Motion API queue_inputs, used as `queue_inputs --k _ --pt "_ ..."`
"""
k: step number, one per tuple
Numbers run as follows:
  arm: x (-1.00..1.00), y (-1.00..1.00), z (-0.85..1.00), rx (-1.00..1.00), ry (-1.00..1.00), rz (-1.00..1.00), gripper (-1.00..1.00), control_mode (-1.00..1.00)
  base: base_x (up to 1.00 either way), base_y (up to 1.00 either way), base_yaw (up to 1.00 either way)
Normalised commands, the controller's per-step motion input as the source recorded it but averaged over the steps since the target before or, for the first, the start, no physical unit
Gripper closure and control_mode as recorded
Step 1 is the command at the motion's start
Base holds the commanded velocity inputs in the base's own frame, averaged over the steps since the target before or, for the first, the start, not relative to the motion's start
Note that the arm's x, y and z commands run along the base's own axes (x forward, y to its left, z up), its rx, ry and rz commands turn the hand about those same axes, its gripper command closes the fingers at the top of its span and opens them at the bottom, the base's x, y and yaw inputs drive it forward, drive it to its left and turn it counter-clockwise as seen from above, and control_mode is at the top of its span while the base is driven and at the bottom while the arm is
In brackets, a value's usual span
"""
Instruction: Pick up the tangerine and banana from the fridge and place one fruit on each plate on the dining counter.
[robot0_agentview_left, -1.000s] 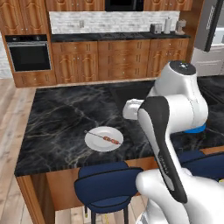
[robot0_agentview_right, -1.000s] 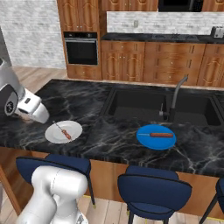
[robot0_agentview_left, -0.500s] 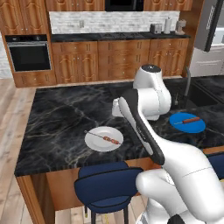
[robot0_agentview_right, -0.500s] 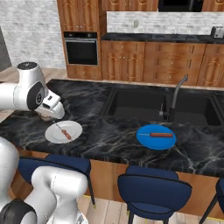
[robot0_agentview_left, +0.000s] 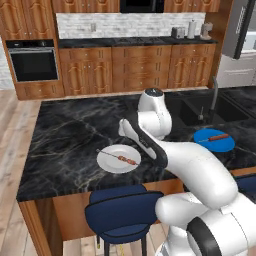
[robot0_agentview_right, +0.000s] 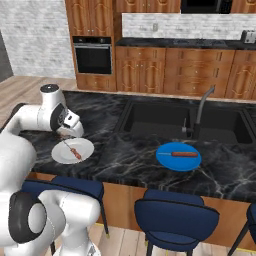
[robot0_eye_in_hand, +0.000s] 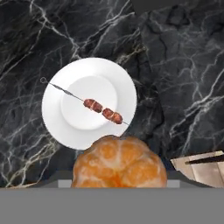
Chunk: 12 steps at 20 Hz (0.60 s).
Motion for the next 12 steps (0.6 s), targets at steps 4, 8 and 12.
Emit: queue_inputs --k 4,8,12 --pt "0.61 0.19 -0.64 -0.03 0.00 0.00 1.00 -1.00 0.00 0.00 0.00" --pt "0.36 0.13 -0.64 -0.05 0.00 0.00 1.00 -1.00 0.00 0.00 0.00" --pt "0.30 0.04 -0.48 -0.02 0.00 0.00 1.00 -1.00 0.00 0.00 0.00"
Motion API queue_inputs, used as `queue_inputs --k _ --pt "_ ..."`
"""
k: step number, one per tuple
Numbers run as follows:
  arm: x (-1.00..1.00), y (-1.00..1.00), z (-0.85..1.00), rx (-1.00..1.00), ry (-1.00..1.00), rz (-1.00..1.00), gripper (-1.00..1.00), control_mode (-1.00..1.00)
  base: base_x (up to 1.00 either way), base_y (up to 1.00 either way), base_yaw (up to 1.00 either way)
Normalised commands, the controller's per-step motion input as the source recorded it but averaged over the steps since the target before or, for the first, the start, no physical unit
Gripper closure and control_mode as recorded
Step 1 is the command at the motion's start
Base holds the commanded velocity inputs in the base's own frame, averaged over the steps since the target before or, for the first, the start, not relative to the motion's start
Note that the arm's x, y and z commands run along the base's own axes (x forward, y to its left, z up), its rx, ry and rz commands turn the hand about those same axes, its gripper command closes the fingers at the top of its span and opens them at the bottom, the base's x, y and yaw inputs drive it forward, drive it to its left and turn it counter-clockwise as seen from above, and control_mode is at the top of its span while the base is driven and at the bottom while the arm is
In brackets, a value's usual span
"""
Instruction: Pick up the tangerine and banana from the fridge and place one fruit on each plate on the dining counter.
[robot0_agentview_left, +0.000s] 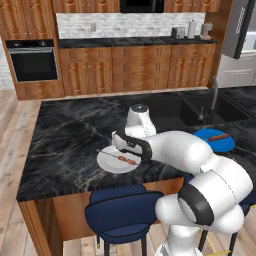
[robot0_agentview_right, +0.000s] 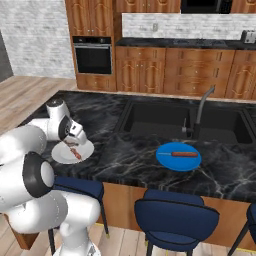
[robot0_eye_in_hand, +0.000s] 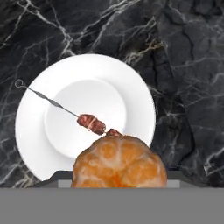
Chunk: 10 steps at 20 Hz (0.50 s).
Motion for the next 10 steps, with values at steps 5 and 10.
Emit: queue_inputs --k 5,10 --pt "0.39 0.00 -0.38 0.00 0.00 0.00 1.00 -1.00 0.00 0.00 0.00" --pt "0.39 0.00 -0.43 0.00 0.00 0.00 1.00 -1.00 0.00 0.00 0.00"
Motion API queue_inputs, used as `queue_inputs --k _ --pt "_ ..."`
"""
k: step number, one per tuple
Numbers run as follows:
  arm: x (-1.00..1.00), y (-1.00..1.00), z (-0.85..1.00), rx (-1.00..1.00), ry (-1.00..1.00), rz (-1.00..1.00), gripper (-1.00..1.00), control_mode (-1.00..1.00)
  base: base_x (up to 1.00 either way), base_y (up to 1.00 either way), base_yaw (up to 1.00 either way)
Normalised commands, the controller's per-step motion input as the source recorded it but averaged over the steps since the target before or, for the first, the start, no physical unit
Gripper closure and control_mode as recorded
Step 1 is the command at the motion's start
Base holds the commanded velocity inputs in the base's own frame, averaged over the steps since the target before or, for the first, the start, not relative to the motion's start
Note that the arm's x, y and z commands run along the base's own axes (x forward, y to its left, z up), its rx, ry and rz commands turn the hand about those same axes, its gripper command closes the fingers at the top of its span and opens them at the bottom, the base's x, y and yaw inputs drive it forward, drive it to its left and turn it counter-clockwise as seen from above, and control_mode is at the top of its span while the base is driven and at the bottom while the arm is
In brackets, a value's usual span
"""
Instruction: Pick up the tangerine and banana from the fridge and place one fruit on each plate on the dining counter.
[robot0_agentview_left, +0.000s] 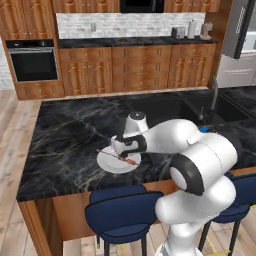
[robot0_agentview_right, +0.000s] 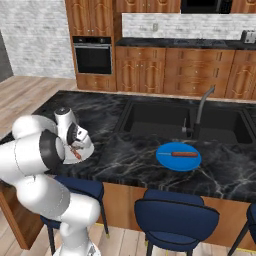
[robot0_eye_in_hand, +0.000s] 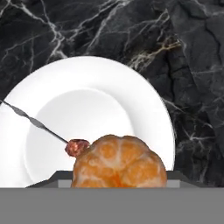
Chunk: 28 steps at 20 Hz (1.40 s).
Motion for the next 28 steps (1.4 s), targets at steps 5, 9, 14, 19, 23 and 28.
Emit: queue_inputs --k 5,9,14,19,23,28 --pt "0.29 0.02 -0.42 0.00 0.00 0.00 1.00 -1.00 0.00 0.00 0.00" --pt "0.26 0.03 -0.38 0.00 0.00 0.00 1.00 -1.00 0.00 0.00 0.00" --pt "0.18 0.09 -0.33 0.00 0.00 0.00 -1.00 -1.00 0.00 0.00 0.00" --pt "-0.05 0.17 -0.27 -0.01 0.00 0.00 -1.00 -1.00 0.00 0.00 0.00" --pt "-0.08 0.03 0.09 0.00 -0.01 0.00 -1.00 -1.00 0.00 0.00 0.00" --pt "-0.23 -0.01 0.55 0.00 -0.05 0.00 -1.00 -1.00 0.00 0.00 0.00"
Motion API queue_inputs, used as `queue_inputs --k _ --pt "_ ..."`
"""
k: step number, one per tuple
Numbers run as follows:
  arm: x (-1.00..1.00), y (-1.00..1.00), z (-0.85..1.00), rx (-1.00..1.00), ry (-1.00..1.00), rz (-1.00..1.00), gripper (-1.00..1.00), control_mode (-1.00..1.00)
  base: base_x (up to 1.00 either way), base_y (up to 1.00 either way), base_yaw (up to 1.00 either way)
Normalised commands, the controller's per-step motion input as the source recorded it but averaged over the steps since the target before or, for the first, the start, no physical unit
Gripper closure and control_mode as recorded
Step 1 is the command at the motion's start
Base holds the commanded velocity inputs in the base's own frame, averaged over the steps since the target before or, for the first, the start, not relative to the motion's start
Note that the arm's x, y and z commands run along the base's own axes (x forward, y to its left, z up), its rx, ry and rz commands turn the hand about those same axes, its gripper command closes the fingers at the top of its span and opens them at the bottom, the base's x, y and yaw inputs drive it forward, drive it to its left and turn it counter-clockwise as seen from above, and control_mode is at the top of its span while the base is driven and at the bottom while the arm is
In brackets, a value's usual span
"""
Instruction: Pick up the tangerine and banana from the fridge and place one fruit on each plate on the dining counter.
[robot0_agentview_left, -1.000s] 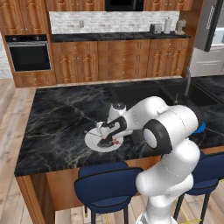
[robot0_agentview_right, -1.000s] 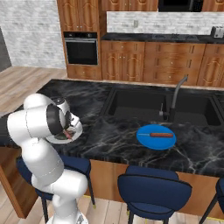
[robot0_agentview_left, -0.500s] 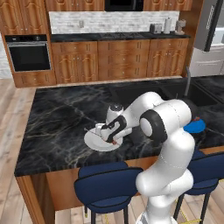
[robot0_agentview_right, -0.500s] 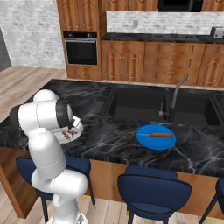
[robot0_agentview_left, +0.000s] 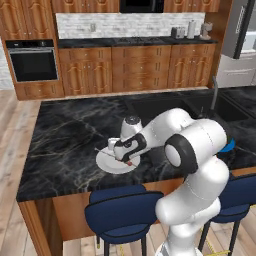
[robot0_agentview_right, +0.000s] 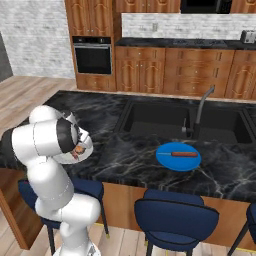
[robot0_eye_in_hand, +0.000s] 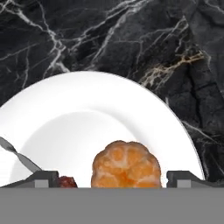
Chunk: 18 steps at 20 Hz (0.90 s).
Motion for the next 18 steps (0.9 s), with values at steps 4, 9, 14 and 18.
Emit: queue_inputs --k 4,9,14,18 --pt "-0.25 -0.20 0.76 0.04 -0.07 0.00 -1.00 -1.00 0.00 0.00 0.00" --pt "-0.28 -0.32 0.73 0.10 -0.05 0.00 -1.00 -1.00 0.00 0.00 0.00" --pt "-0.20 -0.26 0.54 0.09 -0.01 0.00 -1.00 -1.00 0.00 0.00 0.00" --pt "-0.46 -0.24 0.57 0.06 -0.07 0.00 -1.00 -1.00 0.00 0.00 0.00"
